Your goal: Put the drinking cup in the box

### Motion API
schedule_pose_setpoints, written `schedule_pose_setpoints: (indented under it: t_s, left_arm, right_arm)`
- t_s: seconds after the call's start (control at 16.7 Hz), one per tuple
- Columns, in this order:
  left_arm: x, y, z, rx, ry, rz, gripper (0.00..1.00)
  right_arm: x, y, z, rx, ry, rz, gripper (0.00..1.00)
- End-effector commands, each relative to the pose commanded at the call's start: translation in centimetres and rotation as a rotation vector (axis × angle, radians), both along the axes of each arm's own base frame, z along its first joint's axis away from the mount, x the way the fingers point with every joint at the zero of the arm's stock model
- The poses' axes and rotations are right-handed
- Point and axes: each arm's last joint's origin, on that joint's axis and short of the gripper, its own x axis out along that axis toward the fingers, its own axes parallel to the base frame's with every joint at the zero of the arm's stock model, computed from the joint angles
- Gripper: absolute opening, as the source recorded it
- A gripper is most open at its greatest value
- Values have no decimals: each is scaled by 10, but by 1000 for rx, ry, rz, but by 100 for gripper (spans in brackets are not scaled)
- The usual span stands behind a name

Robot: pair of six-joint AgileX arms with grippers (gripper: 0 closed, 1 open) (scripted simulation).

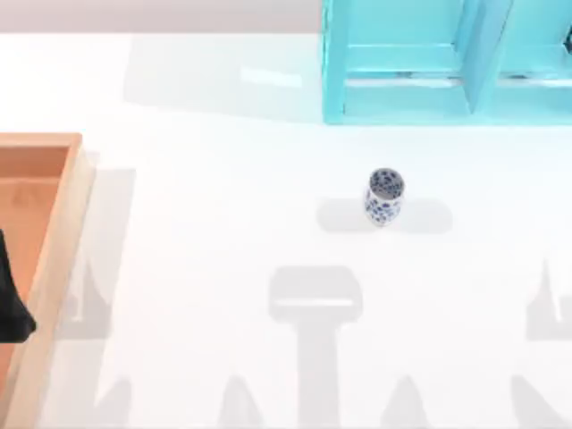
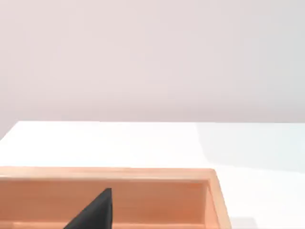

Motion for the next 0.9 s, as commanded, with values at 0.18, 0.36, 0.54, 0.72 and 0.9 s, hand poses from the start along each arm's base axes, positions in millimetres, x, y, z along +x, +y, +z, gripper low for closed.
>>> schedule_pose_setpoints:
  t_s: [0.18, 0.36, 0.54, 0.72, 0.9]
  left_arm:
    - [0, 0, 2, -3, 4, -3, 100]
    - [1, -3, 21, -36, 43, -31, 100]
    - [8, -9, 60, -95, 123, -74, 100]
    - [32, -20, 114, -163, 243, -118, 100]
    - [80, -42, 162, -219, 416, -150, 100]
  right_arm:
    - [0, 0, 0, 0, 0, 0, 100]
    - [0, 0, 0, 0, 0, 0, 100]
    - [0, 0, 0, 0, 0, 0, 100]
    - [0, 0, 0, 0, 0, 0, 100]
    - [0, 0, 0, 0, 0, 0, 100]
